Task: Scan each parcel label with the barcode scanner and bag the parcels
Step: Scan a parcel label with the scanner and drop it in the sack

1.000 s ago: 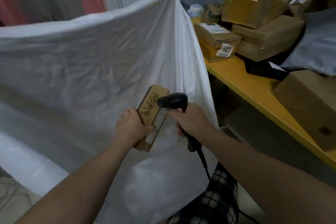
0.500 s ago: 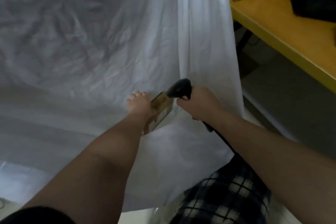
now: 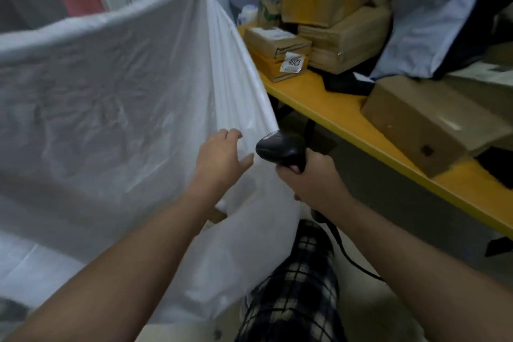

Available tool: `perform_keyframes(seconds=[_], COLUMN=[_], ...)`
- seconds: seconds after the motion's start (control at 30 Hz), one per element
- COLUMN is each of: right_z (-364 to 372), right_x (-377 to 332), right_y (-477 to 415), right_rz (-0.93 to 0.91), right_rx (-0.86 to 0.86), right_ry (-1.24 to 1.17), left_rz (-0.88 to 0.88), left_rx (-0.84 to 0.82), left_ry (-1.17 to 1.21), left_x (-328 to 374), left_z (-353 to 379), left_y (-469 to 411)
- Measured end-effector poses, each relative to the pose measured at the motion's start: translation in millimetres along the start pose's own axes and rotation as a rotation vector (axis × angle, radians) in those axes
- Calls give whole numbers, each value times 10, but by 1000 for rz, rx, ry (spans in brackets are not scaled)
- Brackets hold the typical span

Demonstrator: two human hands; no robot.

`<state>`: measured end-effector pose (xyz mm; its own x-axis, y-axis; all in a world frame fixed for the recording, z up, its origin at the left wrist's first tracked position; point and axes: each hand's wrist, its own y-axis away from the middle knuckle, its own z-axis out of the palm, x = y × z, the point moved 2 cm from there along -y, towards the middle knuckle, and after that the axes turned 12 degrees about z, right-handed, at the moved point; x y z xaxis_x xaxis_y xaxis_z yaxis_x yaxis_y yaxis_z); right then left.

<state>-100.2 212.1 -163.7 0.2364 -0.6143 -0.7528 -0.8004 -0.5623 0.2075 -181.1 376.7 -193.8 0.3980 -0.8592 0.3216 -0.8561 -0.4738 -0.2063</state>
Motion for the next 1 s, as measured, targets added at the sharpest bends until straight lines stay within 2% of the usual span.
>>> perform_keyframes(seconds=[0.1, 0.27, 0.5, 0.67, 0.77, 0.87, 1.0], right_z=[-419, -1040, -1713, -2018, -2040, -2005, -1895], right_x=[-43, -53, 459, 741, 783, 850, 913], right_y=[199, 499, 788, 645, 549, 459, 452], right_rz=[-16, -74, -27, 60, 105, 140, 136], right_rx=[116, 321, 614, 584, 494, 467, 426], right_ry=[-108, -190, -355, -437, -512, -523, -539], left_rz=[113, 285, 564, 888, 959, 987, 1030], left_rx=[104, 171, 84, 1, -45, -50, 130], left_ry=[56, 157, 224, -216, -428, -441, -399], left_x=[425, 1100, 1985, 2343, 2362, 2262, 2145], left_z=[-314, -536, -385, -180, -48, 73, 192], left_y=[-16, -111, -265, -475, -606, -672, -621])
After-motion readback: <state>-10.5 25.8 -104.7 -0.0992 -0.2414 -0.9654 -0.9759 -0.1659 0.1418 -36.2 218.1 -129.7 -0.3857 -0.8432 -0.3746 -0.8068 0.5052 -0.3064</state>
